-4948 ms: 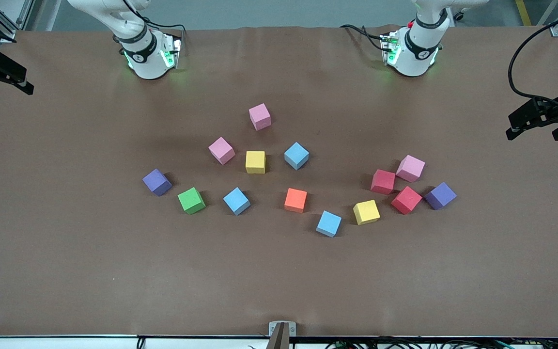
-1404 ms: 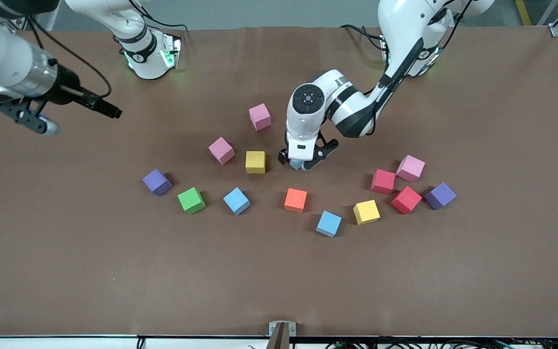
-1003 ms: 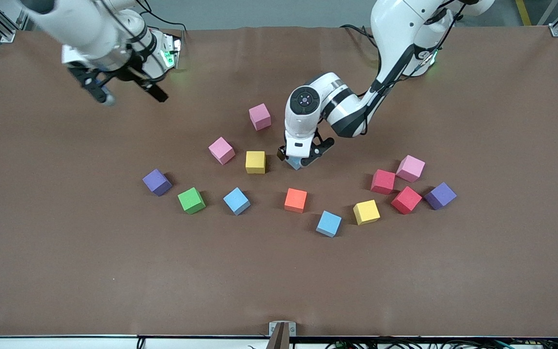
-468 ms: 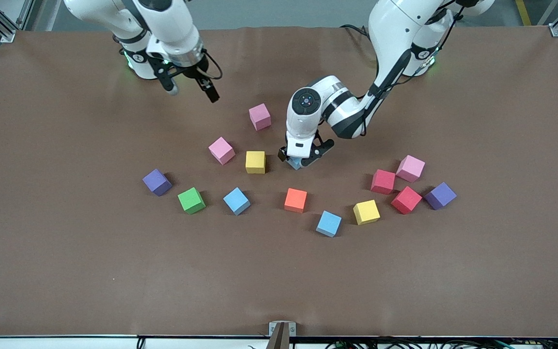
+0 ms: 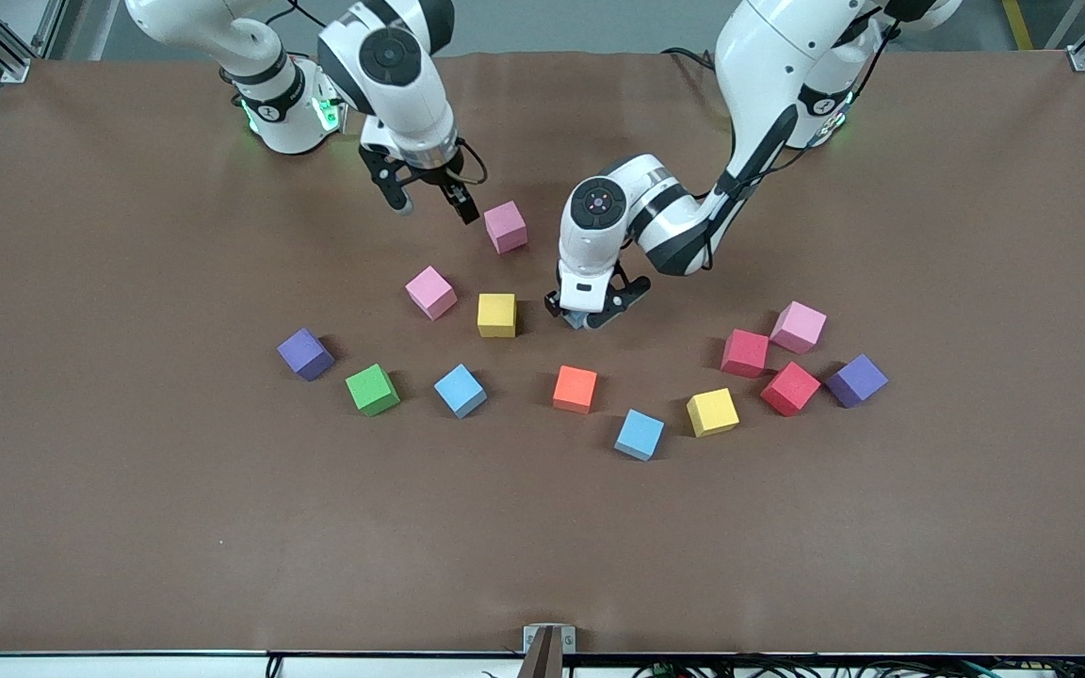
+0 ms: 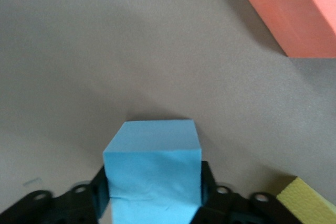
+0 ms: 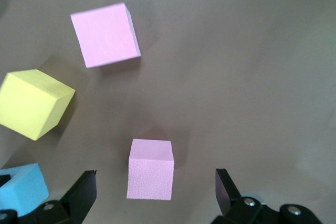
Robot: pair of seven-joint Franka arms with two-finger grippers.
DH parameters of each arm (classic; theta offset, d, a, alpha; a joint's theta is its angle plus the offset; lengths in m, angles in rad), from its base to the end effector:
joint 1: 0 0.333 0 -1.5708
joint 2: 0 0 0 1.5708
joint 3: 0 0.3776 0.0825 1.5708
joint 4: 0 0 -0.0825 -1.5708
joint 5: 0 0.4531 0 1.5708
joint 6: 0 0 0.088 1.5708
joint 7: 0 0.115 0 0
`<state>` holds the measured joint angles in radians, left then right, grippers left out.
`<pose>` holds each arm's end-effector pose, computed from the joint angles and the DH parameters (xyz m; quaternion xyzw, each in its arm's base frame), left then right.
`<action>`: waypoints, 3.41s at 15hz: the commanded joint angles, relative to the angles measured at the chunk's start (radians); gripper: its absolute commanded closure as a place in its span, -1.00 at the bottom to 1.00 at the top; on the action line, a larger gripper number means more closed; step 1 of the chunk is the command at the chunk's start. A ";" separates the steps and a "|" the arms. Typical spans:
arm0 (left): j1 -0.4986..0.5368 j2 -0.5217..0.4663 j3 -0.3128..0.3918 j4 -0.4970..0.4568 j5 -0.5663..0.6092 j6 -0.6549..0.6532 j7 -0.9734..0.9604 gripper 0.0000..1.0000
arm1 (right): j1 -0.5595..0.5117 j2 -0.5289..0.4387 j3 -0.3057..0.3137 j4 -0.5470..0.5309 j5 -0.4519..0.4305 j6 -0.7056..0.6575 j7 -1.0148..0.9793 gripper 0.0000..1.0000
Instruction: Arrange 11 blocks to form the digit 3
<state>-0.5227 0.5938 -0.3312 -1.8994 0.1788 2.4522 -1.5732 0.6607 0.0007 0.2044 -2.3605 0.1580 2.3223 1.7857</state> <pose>0.4736 -0.5245 0.1903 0.9497 0.3111 -0.0329 0.0119 0.3498 0.4164 0.3285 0.8685 -0.4920 -0.0597 0.0050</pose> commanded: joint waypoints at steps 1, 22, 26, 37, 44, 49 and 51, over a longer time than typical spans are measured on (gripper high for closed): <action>0.004 0.004 0.000 0.000 0.042 0.011 -0.002 0.34 | 0.037 0.077 -0.007 0.009 -0.021 0.070 0.058 -1.00; -0.037 -0.072 -0.192 -0.158 0.246 -0.009 0.248 0.41 | 0.111 0.266 -0.016 0.047 -0.110 0.227 0.213 -1.00; -0.037 -0.068 -0.192 -0.158 0.260 0.001 0.257 0.40 | 0.074 0.255 -0.027 0.043 -0.115 0.213 0.208 -1.00; 0.003 -0.112 -0.195 -0.172 0.261 -0.004 0.271 -0.99 | -0.105 0.239 -0.025 0.043 -0.183 0.189 0.101 -1.00; 0.168 -0.105 -0.220 -0.054 0.240 -0.015 0.286 -0.99 | -0.101 0.239 -0.023 0.043 -0.183 0.192 0.093 -1.00; 0.214 0.035 -0.195 0.205 0.140 -0.106 0.115 -1.00 | -0.027 0.246 -0.017 0.041 -0.183 0.201 0.136 -1.00; 0.213 0.084 -0.171 0.291 0.130 -0.134 0.009 -1.00 | 0.016 0.248 -0.017 0.040 -0.181 0.200 0.164 -1.00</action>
<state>-0.2992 0.5850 -0.5130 -1.7424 0.3248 2.3689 -1.4670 0.6366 0.2628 0.1865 -2.3084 -0.0067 2.5240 1.9024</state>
